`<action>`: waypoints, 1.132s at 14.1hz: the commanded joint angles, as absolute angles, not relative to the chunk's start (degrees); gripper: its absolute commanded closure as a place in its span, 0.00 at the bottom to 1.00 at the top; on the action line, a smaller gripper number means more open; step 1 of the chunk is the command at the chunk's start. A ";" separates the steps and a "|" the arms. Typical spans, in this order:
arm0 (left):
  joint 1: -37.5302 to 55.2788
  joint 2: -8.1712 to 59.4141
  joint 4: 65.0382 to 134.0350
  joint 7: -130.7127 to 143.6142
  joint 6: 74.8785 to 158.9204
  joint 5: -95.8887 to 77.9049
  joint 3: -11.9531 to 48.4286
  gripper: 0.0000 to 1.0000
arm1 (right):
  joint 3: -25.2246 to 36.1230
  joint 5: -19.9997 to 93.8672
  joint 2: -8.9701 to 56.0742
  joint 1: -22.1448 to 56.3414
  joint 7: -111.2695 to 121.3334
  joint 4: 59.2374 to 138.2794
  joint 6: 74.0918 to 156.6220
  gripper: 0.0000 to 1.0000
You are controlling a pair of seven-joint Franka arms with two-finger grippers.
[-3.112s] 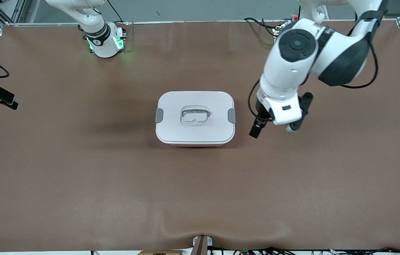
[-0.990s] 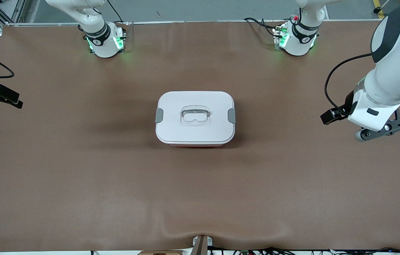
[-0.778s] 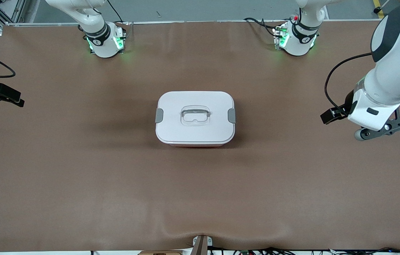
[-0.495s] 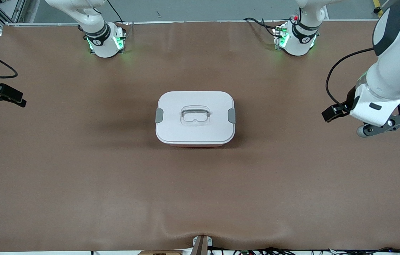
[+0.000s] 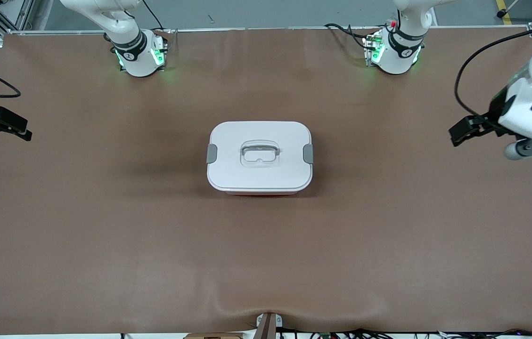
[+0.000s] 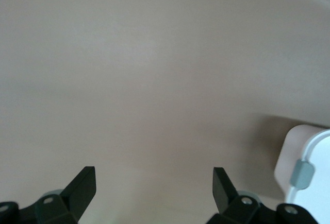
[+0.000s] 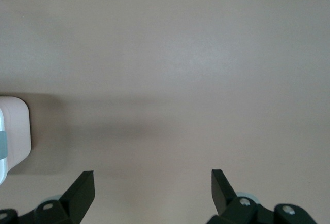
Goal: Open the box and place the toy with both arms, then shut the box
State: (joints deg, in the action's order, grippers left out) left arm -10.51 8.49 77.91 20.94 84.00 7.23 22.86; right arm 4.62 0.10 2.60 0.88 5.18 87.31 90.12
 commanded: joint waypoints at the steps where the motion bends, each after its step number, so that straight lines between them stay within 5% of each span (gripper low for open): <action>1: -1.35 3.00 82.86 16.18 83.50 0.64 9.10 0.00 | 4.31 -0.35 2.55 0.35 6.06 87.19 90.70 0.00; 3: 5.41 -0.33 86.82 15.91 83.50 -1.31 1.00 0.00 | 4.31 -0.26 2.99 0.35 6.06 87.19 91.49 0.00; 6: 10.36 -4.03 91.48 16.08 84.11 -1.32 -3.07 0.00 | 4.31 0.09 3.08 0.09 5.98 87.19 92.99 0.00; 16: 8.17 -4.04 91.14 16.00 83.94 -0.53 -0.35 0.00 | 4.13 0.18 4.75 0.88 5.71 87.36 93.43 0.00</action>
State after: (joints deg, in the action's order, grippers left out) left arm 9.03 -3.00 90.06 16.65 83.27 -0.47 -1.12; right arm 4.22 0.12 5.00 1.30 5.35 87.65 93.29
